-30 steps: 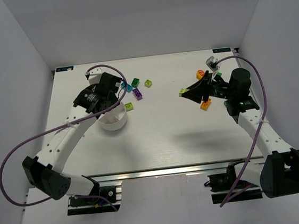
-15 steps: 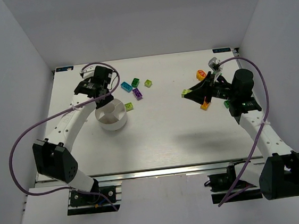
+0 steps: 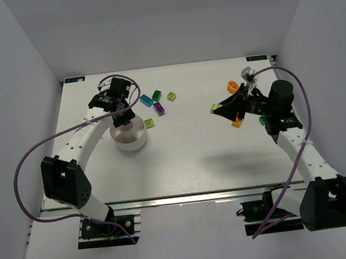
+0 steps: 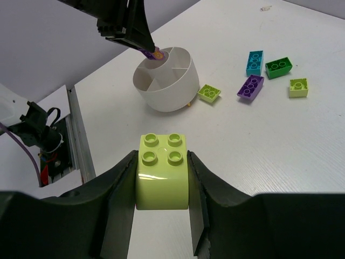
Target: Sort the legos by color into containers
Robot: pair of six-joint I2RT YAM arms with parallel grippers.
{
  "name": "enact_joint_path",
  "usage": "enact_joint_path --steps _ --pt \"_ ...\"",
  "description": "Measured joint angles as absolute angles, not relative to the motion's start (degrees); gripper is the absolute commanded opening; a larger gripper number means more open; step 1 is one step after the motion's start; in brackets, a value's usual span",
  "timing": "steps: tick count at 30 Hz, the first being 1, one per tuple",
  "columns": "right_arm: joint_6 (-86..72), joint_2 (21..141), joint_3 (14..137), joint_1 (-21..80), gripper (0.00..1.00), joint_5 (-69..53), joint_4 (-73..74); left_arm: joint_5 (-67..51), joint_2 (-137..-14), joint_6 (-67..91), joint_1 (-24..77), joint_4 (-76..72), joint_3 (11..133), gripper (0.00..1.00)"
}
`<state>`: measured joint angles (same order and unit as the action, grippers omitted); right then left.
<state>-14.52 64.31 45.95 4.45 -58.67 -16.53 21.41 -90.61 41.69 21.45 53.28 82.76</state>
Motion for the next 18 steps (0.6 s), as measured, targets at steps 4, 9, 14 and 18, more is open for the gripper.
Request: enact_joint_path --steps 4,9,14,18 --pt "-14.5 64.3 46.0 4.4 0.0 -58.7 -16.6 20.4 -90.7 41.6 21.4 53.3 81.8 0.0" --pt "-14.5 64.3 46.0 4.1 0.0 -58.7 -16.6 20.2 -90.7 41.8 21.1 53.1 81.0 0.22" --pt "-14.5 64.3 46.0 4.1 0.0 -59.0 -16.6 20.0 -90.7 41.8 20.7 52.7 81.0 0.29" --pt "-14.5 64.3 46.0 4.1 0.0 -59.2 -16.6 19.7 -90.7 41.8 20.7 52.7 81.0 0.43"
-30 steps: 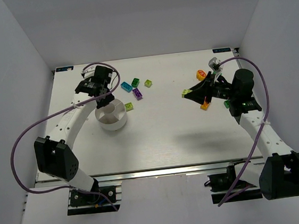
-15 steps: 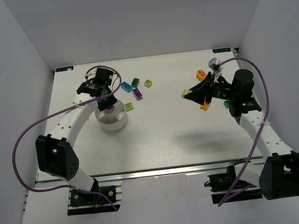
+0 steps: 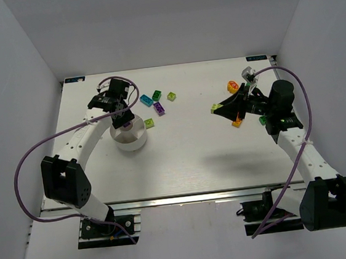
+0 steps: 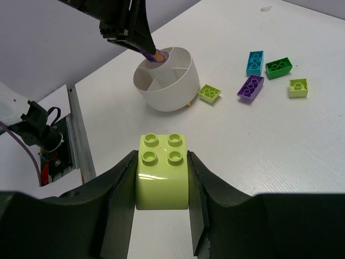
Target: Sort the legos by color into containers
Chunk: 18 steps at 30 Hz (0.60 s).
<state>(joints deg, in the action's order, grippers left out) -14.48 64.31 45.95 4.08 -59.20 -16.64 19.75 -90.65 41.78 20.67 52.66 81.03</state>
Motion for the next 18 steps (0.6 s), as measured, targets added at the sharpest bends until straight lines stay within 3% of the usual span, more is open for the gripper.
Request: enact_joint_path --steps 1,2,5,7,8,15,17,18 --pt "-14.5 64.3 45.9 4.1 0.0 -59.3 -16.6 19.5 -90.7 41.8 20.7 52.6 81.0 0.67" --pt "-14.5 64.3 46.0 4.1 0.0 -59.3 -16.6 19.2 -90.7 41.6 20.7 52.6 81.0 0.8" --pt "-14.5 64.3 46.0 3.9 0.0 -59.4 -16.7 18.3 -90.7 41.9 20.4 52.1 81.0 0.81" --pt "-14.5 64.3 45.9 3.8 0.0 -59.4 -16.7 18.0 -90.6 41.9 20.3 51.8 80.9 0.95" --pt "-14.5 64.3 45.9 3.7 0.0 -59.5 -16.7 17.8 -90.6 41.8 20.3 51.7 80.8 0.96" --pt "-14.5 64.3 45.7 3.6 0.0 -61.2 -17.7 16.8 -90.1 41.8 19.6 51.4 80.3 0.94" --pt "-14.6 64.3 44.6 3.5 0.0 -64.4 -20.6 15.9 -89.3 41.1 19.7 50.9 80.3 0.76" --pt "-14.7 64.4 43.6 3.5 0.0 -66.8 -23.0 15.4 -88.5 40.5 19.7 50.5 80.3 0.58"
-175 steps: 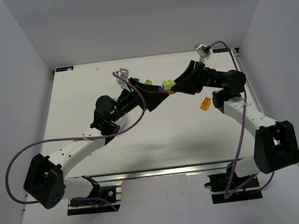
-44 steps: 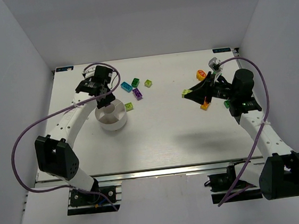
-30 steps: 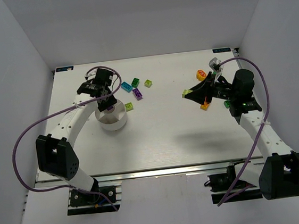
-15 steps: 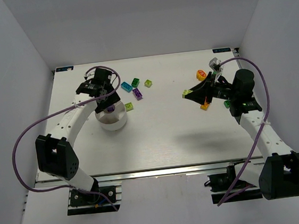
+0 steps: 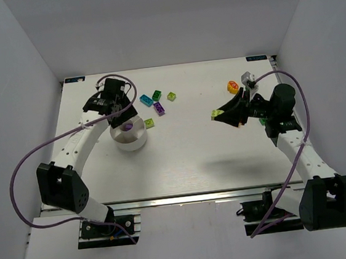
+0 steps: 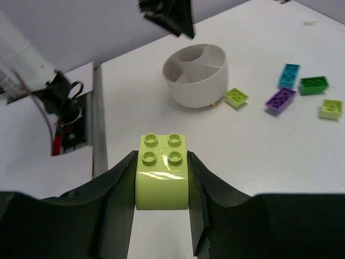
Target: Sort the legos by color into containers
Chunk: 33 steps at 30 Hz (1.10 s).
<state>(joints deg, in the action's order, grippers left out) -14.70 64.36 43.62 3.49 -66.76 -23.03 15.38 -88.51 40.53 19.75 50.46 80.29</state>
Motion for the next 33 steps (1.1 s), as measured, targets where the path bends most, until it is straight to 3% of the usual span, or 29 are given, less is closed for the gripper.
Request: enact_joint_path --steps 1,2,3,6,7,12,16,21,26,33 --pt "-14.8 64.4 42.5 3.5 0.0 -68.9 -25.5 14.3 -87.4 40.1 20.0 49.7 80.3 0.14" --pt "-14.9 64.3 41.1 3.6 0.0 -71.3 -28.3 12.8 -86.0 39.3 20.1 48.3 80.1 0.05" --pt "-15.0 64.3 39.7 3.8 0.0 -73.3 -31.1 11.1 -84.2 38.2 20.3 46.3 79.4 0.04" --pt "-14.8 64.0 34.8 4.6 0.0 -78.2 -39.8 2.5 -78.0 36.2 20.5 40.6 76.4 0.26" --pt "-15.0 64.0 33.6 5.0 0.0 -79.4 -42.7 -1.3 -76.4 35.7 20.6 38.7 75.5 0.46" --pt "-16.4 64.1 30.7 7.7 0.0 -82.1 -54.9 -21.0 -75.6 37.0 21.9 27.3 70.3 0.68" --pt "-13.3 64.1 31.0 10.4 0.0 -81.5 -55.3 -30.0 -78.2 39.5 24.8 20.1 64.0 0.72" --pt "12.6 69.4 46.3 18.0 0.0 -68.2 -22.8 -30.5 -77.6 38.2 26.5 19.3 62.6 0.73" --pt "23.3 76.5 56.5 24.6 0.0 -53.9 -9.6 -14.7 -68.4 34.7 26.0 22.7 64.0 0.81" --pt "24.6 95.2 73.5 33.8 0.0 -37.7 3.7 15.5 -45.1 31.1 25.2 25.5 61.7 0.8"
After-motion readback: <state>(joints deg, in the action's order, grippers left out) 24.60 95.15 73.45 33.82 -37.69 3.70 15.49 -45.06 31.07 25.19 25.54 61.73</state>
